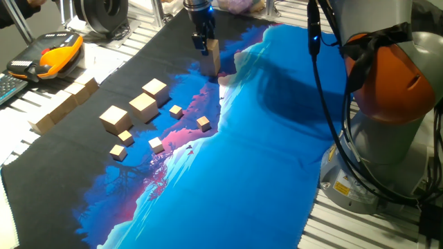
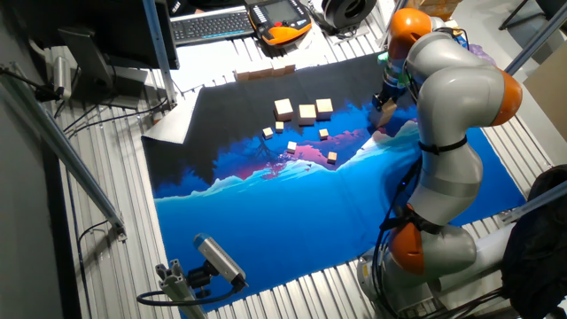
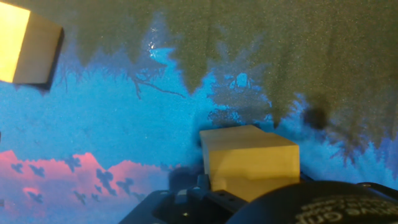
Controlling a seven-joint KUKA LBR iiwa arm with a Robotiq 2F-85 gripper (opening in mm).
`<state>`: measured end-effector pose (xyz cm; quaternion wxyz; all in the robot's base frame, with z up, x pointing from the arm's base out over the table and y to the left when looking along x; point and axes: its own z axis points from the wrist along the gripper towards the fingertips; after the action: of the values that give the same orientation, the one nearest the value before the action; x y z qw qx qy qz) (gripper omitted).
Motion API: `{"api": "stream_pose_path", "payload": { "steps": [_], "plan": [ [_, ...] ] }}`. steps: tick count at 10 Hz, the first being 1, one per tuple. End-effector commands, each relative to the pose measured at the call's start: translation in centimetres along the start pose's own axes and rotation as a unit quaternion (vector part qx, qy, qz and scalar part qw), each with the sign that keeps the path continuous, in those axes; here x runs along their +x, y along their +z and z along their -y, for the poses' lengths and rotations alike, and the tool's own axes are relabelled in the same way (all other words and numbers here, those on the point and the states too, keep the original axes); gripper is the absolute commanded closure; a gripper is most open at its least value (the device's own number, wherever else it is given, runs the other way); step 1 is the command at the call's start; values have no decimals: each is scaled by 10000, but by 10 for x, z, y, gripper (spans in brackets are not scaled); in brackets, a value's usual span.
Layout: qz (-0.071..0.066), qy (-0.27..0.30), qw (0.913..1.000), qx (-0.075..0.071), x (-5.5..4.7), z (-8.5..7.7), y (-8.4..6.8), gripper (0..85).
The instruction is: Stack the blocks in a vertical line of five
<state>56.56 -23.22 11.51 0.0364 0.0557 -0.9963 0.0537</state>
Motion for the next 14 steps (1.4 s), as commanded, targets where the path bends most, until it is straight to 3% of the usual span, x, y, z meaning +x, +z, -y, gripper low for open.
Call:
{"api": "stream_pose_path", "payload": {
  "steps": [1,6,9,12,14],
  "plan": [
    [14,8,10000,5,0,0,0,170],
    [24,73,10000,52,-1,1,-2,170],
    [-33,88,9998,154,-7,2,-15,170],
    [-179,107,9997,154,-23,-2,-44,170],
    [-153,192,9997,-19,-42,-22,-54,170]
  ]
}}
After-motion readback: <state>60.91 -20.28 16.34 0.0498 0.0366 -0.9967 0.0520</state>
